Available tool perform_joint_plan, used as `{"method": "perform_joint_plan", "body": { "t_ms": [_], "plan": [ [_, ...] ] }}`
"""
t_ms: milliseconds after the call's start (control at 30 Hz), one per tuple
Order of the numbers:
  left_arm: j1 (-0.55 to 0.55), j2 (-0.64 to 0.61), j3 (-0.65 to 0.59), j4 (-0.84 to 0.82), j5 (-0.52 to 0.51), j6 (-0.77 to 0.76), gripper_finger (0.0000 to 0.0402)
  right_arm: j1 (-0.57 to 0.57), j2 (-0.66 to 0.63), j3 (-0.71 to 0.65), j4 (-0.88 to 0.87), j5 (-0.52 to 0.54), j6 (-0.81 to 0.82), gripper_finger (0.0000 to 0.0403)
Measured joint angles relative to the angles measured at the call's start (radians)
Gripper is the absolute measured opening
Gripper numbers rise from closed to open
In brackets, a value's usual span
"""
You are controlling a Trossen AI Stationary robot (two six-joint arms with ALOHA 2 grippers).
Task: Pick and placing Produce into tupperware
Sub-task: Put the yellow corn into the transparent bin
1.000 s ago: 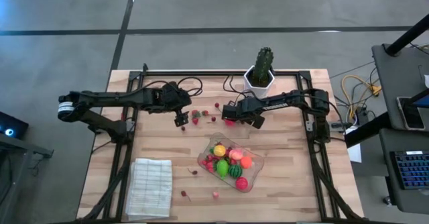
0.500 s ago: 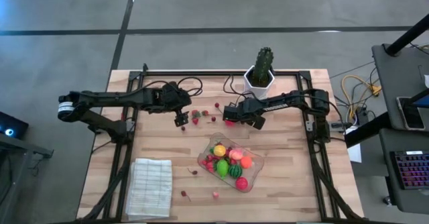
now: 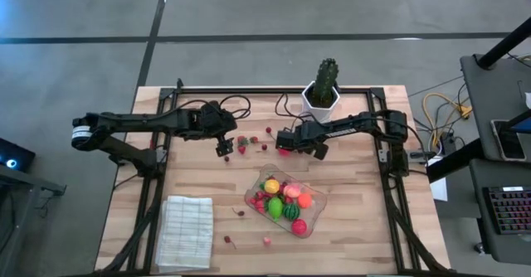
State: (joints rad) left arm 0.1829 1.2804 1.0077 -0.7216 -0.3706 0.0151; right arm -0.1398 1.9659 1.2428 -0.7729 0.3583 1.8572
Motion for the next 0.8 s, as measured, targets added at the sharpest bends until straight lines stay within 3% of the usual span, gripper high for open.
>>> {"method": "perform_joint_plan", "body": {
  "t_ms": [233, 800],
  "plan": [
    [0.0, 0.0, 0.0, 0.0, 0.0, 0.0, 0.0342, 0.0, 0.0, 0.017, 0.007, 0.001, -0.005, 0.0068],
    [0.0, 0.0, 0.0, 0.003, 0.0, -0.008, 0.0342, 0.0, 0.0, 0.016, -0.013, 0.008, -0.067, 0.0071]
  ]
}}
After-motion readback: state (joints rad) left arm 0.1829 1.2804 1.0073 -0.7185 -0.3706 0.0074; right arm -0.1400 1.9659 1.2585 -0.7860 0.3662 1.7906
